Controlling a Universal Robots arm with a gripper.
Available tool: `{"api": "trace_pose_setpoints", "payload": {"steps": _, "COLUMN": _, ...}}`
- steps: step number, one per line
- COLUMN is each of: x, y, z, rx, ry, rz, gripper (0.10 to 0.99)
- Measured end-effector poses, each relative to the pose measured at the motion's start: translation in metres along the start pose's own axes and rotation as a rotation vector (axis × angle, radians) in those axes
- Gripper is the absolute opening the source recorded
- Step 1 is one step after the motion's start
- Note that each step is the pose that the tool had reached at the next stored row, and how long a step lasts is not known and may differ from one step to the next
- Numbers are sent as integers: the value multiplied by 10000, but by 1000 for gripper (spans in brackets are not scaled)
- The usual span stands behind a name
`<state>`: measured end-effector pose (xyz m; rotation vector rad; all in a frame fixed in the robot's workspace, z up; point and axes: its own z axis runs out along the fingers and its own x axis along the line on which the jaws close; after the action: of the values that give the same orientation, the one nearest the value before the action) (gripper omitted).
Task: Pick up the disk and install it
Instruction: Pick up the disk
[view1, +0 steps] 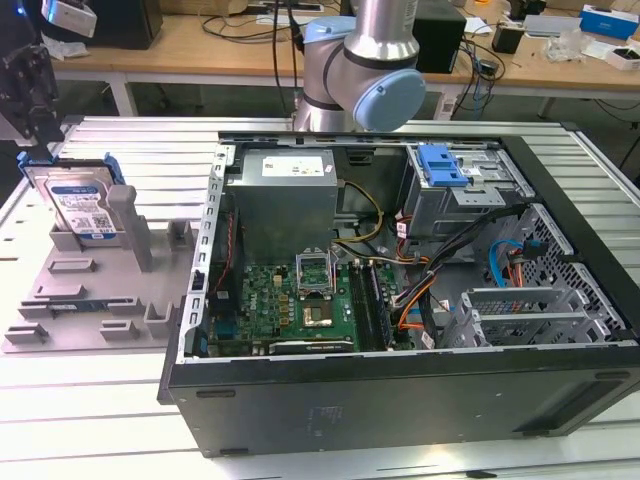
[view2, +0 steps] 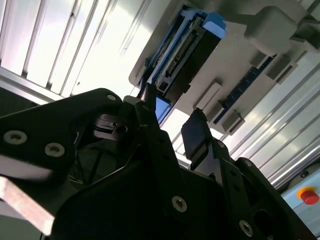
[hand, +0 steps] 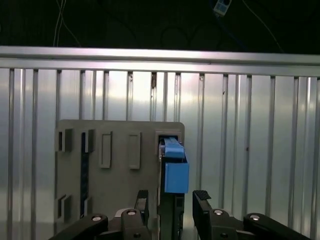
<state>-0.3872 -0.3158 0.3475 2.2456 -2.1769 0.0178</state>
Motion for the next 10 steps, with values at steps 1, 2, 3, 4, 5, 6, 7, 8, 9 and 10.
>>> {"api": "trace_pose_setpoints", "payload": {"steps": 1, "x": 0, "y": 2, "z": 9, "rx": -1, "ry": 1, "rz": 1, "gripper": 482}}
{"api": "trace_pose_setpoints", "payload": {"steps": 2, "x": -7, "y": 9, "z": 25, "rx": 0, "ry": 1, "rz": 2, "gripper": 482}}
{"api": "trace_pose_setpoints", "payload": {"steps": 3, "x": -28, "y": 19, "z": 31, "rx": -2, "ry": 1, "rz": 2, "gripper": 482}}
{"api": "trace_pose_setpoints", "payload": {"steps": 4, "x": -43, "y": 25, "z": 36, "rx": 0, "ry": 1, "rz": 1, "gripper": 482}}
{"api": "trace_pose_setpoints", "payload": {"steps": 5, "x": -71, "y": 39, "z": 43, "rx": 1, "ry": 0, "rz": 1, "gripper": 482}}
{"api": "trace_pose_setpoints", "payload": {"steps": 6, "x": -73, "y": 56, "z": 50, "rx": -1, "ry": 1, "rz": 1, "gripper": 482}}
{"api": "trace_pose_setpoints", "payload": {"steps": 7, "x": -74, "y": 78, "z": 64, "rx": 0, "ry": 1, "rz": 1, "gripper": 482}}
{"api": "trace_pose_setpoints", "payload": {"steps": 8, "x": -74, "y": 90, "z": 74, "rx": 1, "ry": 0, "rz": 1, "gripper": 482}}
{"api": "trace_pose_setpoints", "payload": {"steps": 9, "x": -74, "y": 96, "z": 80, "rx": 2, "ry": 0, "rz": 0, "gripper": 482}}
{"api": "trace_pose_setpoints", "payload": {"steps": 10, "x": -74, "y": 97, "z": 87, "rx": -1, "ry": 1, "rz": 0, "gripper": 482}}
